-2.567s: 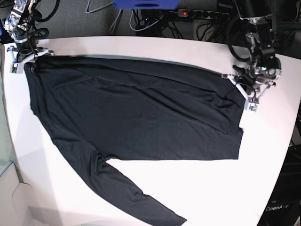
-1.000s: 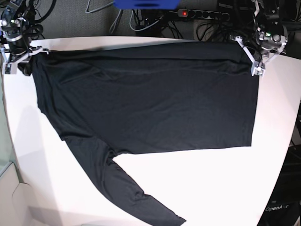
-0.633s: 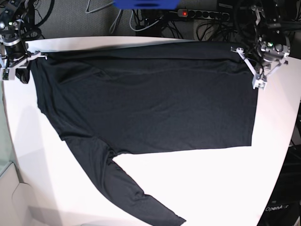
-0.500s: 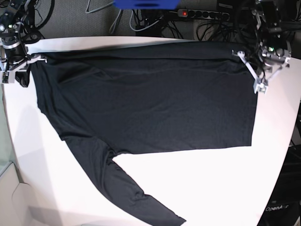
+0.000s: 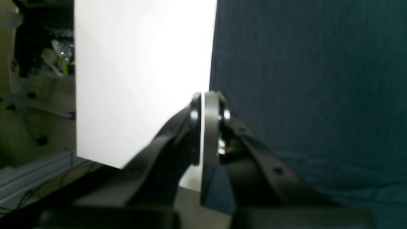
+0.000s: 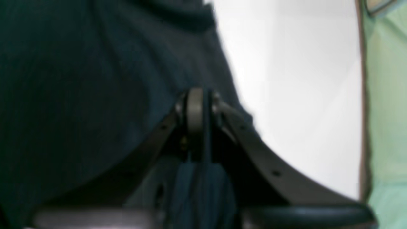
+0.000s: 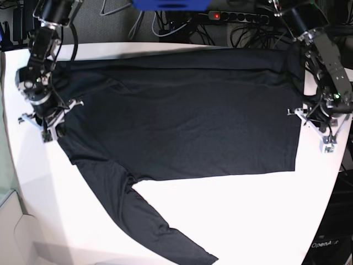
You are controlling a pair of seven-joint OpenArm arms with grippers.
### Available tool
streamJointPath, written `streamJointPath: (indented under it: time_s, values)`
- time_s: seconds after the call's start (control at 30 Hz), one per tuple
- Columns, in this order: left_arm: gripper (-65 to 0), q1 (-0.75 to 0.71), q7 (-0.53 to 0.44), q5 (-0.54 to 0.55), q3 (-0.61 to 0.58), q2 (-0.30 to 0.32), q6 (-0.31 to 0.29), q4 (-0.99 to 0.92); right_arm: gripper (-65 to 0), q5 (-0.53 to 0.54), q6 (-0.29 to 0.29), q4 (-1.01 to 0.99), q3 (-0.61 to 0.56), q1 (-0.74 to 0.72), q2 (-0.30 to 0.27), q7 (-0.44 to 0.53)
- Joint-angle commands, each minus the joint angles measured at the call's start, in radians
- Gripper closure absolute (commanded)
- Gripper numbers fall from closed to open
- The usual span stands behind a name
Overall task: Fold the T-shirt properly
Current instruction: 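Lower both grippers to the shirt's side edges and open them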
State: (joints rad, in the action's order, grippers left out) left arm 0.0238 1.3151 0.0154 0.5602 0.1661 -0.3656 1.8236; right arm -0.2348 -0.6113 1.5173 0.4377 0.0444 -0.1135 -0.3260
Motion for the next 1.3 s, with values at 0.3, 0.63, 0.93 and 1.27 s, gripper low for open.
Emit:
streamJointPath:
  time_s: [0.3, 0.63, 0.93, 1.27]
  values:
    - [-1.8, 0.103, -0.013, -0.002, 0.007, 0.016, 0.009, 0.009, -27.8, -0.022, 0.004, -0.209, 0.005, -0.252, -0.025, 0.026]
    - [-1.9, 0.101, -0.125, -0.002, 0.021, 0.006, 0.009, -0.023, -28.1, -0.025, 0.004, -0.416, 0.003, -0.407, -0.048, 0.026]
    - [-30.2, 0.181, -0.128, -0.002, 0.042, 0.011, 0.009, -0.264, -28.1, -0.024, 0.004, -0.489, 0.005, -0.436, -0.071, 0.034]
    - [-32.6, 0.236, -0.205, -0.001, 0.134, 0.011, 0.009, -0.362, -28.1, -0.025, 0.004, -0.493, 0.003, -0.429, -0.044, 0.034]
